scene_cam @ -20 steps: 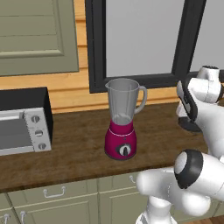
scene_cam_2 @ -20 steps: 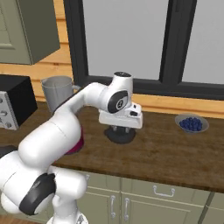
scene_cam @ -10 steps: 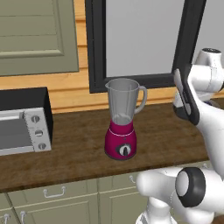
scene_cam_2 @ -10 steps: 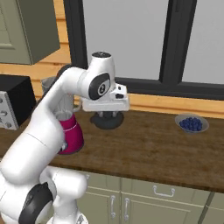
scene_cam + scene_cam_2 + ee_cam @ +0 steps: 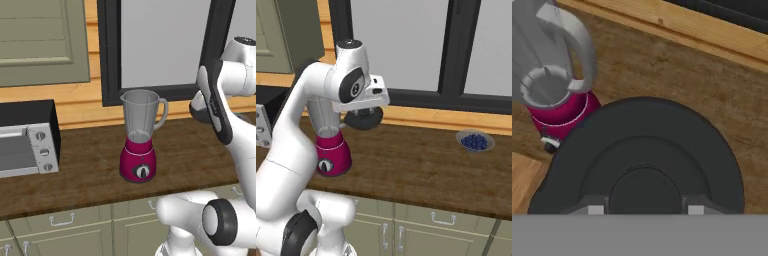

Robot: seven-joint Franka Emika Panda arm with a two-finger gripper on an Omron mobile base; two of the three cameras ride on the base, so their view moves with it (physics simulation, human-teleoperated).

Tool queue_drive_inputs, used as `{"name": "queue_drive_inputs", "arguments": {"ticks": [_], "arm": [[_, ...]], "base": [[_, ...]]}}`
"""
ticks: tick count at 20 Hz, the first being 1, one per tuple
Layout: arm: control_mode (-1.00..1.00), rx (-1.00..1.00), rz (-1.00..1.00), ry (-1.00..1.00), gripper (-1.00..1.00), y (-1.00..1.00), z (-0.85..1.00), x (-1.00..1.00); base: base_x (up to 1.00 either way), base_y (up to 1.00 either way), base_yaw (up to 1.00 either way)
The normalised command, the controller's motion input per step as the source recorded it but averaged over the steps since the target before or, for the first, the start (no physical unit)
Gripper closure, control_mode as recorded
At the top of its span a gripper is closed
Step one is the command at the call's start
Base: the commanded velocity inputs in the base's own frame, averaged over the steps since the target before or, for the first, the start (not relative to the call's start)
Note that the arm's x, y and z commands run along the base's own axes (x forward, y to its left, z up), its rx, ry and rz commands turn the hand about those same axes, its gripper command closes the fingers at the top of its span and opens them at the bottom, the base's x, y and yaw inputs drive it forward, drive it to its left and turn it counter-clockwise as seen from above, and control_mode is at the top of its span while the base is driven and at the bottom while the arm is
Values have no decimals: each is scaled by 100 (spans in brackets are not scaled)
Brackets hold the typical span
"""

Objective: Close the lid blender by securely placing the lid on top.

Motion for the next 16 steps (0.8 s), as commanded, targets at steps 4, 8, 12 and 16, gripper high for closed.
{"name": "queue_drive_inputs", "arguments": {"ticks": [4,8,12,16], "arm": [[-100,0,17,-25,100,33,50,0],[-100,0,18,-20,100,40,41,0],[-100,0,20,-11,100,50,23,0],[-100,0,21,-3,100,57,7,0]], "base": [[0,0,0],[0,0,0],[0,0,0],[0,0,0]]}}
